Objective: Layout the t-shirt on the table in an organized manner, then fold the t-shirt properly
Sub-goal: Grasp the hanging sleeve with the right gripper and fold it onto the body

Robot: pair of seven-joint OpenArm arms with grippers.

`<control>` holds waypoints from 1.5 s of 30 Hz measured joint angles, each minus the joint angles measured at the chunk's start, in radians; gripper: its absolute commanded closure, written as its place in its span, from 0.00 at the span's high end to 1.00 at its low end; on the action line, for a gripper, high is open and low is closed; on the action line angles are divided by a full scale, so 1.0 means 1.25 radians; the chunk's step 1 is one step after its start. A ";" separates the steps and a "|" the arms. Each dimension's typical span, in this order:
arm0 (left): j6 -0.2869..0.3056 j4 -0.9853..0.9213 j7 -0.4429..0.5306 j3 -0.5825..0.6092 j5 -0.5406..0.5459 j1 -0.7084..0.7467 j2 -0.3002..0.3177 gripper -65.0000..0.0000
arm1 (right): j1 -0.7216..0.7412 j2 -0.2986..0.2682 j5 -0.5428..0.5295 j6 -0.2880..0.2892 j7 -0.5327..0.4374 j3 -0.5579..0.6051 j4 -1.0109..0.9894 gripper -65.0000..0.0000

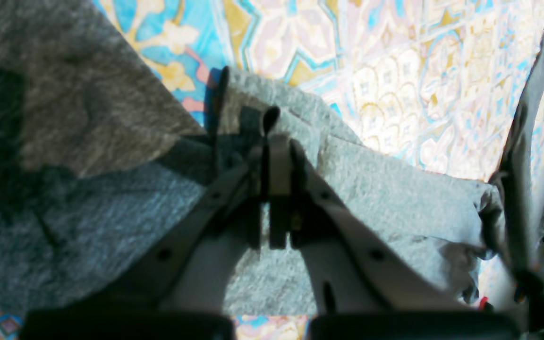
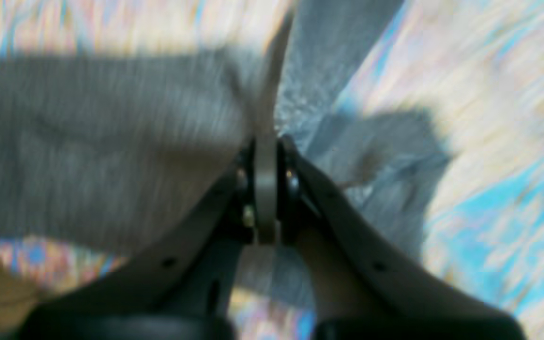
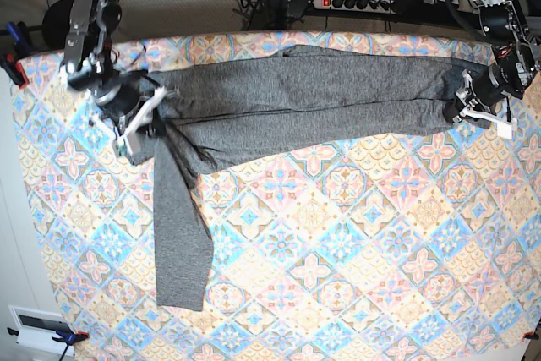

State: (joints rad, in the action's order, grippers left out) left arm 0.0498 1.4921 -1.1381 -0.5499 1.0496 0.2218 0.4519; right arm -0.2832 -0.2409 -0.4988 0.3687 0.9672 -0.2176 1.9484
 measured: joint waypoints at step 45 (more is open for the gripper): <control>0.002 0.000 0.000 0.002 -0.003 0.000 0.000 0.00 | -0.067 0.084 -0.001 -0.092 -0.004 0.295 0.023 0.23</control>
State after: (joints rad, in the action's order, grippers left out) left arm 0.0525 1.4921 -1.1381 -0.5480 1.0458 0.2214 0.4519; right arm -0.3664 -0.1360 -0.4995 0.2535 0.9623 0.1516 1.9778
